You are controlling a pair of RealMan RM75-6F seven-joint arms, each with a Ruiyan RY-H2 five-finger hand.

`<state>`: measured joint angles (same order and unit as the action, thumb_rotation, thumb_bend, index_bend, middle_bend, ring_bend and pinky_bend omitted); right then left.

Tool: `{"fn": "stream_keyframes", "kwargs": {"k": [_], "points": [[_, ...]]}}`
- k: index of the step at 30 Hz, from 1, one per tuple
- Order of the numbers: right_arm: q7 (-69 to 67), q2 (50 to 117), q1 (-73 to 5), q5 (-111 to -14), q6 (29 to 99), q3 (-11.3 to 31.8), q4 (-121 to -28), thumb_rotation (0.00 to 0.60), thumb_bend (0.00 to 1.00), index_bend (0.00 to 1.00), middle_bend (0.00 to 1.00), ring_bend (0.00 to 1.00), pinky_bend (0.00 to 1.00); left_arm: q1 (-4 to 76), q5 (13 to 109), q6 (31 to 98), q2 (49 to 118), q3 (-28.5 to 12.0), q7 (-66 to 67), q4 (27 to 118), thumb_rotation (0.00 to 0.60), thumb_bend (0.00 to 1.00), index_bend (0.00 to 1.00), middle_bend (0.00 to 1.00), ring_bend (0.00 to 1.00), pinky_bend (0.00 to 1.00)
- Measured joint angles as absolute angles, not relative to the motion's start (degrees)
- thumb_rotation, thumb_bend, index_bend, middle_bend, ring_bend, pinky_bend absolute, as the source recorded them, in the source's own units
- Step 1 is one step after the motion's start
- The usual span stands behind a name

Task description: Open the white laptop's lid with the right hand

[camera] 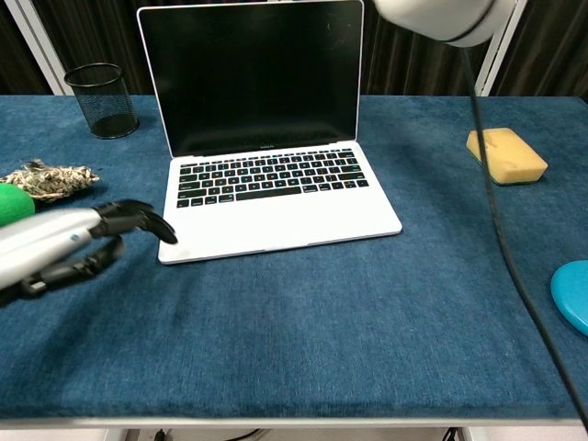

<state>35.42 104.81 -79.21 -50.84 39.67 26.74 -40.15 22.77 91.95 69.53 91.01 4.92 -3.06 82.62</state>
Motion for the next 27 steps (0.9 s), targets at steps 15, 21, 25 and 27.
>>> {"fn": "stream_keyframes", "kwargs": {"k": [15, 21, 25, 27], "points": [[26.2, 68.7, -39.1, -66.6, 71.9, 10.0, -98.8, 0.6, 0.03, 0.0, 0.0, 0.0, 0.0, 12.2, 83.6, 83.1, 75.4, 1.8, -3.0, 85.6, 0.03, 0.45, 0.24, 0.16, 0.0, 0.04], [11.2, 63.1, -24.2, -75.3, 83.2, 0.8, -99.3, 0.6, 0.0, 0.0, 0.0, 0.0, 0.0, 7.4, 81.7, 87.3, 72.3, 1.6, -4.5, 85.0, 0.13, 0.38, 0.23, 0.16, 0.0, 0.04], [1.6, 63.2, -16.1, -80.6, 88.9, -3.7, -94.8, 0.6, 0.07, 0.0, 0.0, 0.0, 0.0, 4.3, 82.7, 91.3, 72.0, 2.0, -5.5, 84.6, 0.416, 0.39, 0.23, 0.16, 0.0, 0.04], [-1.8, 64.2, -12.7, -83.0, 92.1, -5.4, -91.2, 0.6, 0.11, 0.0, 0.0, 0.0, 0.0, 3.0, 83.5, 93.1, 72.1, 2.3, -5.5, 84.4, 0.443, 0.39, 0.23, 0.16, 0.0, 0.04]]}}
